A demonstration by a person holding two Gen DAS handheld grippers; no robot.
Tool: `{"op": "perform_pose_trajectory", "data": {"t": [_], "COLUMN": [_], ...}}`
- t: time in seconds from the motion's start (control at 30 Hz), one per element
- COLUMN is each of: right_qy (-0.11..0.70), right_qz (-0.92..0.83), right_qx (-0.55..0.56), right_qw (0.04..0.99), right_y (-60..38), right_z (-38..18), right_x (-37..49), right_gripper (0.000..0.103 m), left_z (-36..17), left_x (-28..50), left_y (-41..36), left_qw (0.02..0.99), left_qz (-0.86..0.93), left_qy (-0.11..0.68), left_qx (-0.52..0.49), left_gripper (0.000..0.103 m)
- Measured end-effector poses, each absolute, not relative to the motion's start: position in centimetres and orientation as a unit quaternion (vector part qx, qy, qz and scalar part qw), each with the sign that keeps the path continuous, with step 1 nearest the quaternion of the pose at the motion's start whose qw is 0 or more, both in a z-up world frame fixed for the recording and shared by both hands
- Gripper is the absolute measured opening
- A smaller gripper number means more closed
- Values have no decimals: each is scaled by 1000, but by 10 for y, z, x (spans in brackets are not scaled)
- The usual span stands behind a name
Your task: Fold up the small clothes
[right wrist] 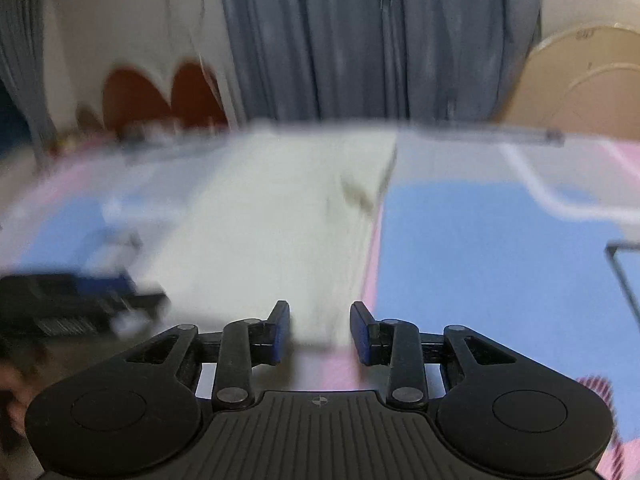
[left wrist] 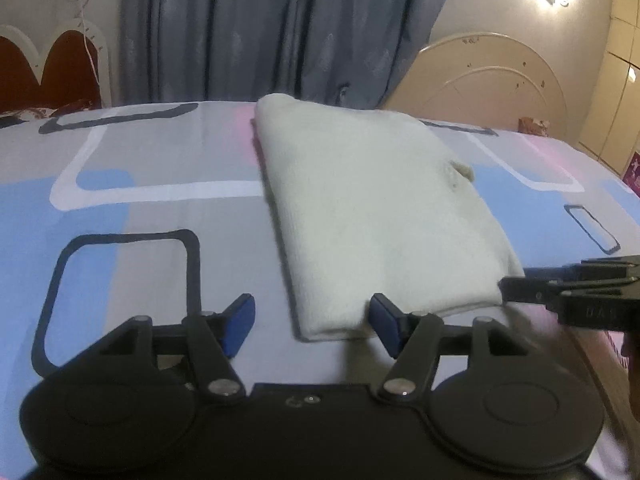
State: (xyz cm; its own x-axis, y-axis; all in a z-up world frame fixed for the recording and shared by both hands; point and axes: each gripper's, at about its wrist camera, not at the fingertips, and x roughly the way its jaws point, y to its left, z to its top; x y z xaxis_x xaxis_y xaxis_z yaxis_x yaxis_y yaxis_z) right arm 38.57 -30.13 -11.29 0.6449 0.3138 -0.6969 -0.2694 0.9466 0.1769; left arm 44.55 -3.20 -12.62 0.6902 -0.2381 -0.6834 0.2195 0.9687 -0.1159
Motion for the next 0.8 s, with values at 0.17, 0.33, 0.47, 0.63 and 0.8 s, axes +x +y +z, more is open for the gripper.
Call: {"op": "perform_pose_trajectory", "data": {"t": [0.17, 0.33, 0.47, 0.63, 0.8], "right_qy": [374, 375, 377, 383, 394], "right_qz": [135, 131, 152, 165, 185], "right_qx": [95, 181, 274, 309, 336], "right_qw": [912, 900, 871, 855, 835], "right_y": [-329, -350, -366, -373, -374], "right_z": [-92, -90, -97, -104, -119], "right_x": [391, 443, 484, 509, 525], "right_gripper": [33, 48, 60, 66, 66], "left_z": [-100, -99, -113, -125, -136], "left_x": [457, 495, 524, 555, 574], "left_y": [-9, -1, 12, 11, 18], "left_qw": [928, 923, 901, 892, 871], "left_qz": [-135, -142, -155, -152, -176], "left_qy": [344, 342, 363, 391, 405], "left_qx": [-54, -102, -182, -169, -214], "left_gripper": [73, 74, 75, 75, 74]}}
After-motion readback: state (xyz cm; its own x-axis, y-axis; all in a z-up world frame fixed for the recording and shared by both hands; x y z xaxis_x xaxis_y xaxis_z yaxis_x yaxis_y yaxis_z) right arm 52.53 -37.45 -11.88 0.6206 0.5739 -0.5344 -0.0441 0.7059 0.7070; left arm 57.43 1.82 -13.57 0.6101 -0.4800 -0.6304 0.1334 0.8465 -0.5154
